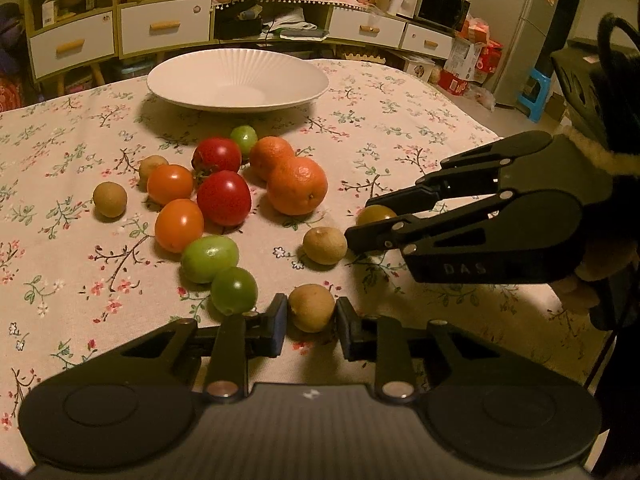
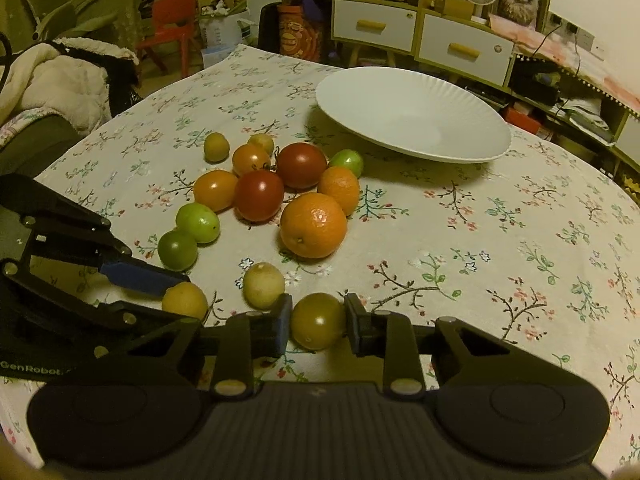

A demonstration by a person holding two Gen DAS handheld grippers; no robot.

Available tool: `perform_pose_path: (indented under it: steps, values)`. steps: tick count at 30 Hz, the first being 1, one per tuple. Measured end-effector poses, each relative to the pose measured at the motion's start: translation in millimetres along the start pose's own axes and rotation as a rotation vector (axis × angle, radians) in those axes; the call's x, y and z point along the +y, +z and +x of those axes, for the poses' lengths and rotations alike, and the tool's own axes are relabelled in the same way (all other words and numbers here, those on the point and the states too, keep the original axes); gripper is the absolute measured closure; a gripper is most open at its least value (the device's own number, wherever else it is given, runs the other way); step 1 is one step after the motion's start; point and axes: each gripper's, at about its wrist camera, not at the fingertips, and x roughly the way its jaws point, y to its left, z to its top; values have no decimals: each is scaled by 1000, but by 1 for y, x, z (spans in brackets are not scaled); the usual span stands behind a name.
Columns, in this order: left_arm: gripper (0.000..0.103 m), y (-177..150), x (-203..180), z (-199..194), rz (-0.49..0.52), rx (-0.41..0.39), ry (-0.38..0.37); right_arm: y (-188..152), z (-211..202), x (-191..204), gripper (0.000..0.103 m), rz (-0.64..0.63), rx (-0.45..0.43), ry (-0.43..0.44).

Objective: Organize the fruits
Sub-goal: 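Carry both held fruits over the white plate with both tools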

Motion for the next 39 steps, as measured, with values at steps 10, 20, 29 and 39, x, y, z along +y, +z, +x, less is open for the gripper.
perform_pose_path:
  steps: [10, 20, 29, 39]
  values:
    - [74, 6, 0, -8, -10, -38, -5, 5, -6, -5, 78, 30, -18, -10]
    - [74, 26, 6, -18, -72, -102, 3, 21, -16, -11, 78, 67, -67, -16]
    - [74, 60, 11, -13, -80, -140, 25, 45, -16, -25, 78, 93, -103, -22]
    - [74, 114, 23, 16, -54, -191, 52, 83, 11, -56, 78, 91, -137, -63]
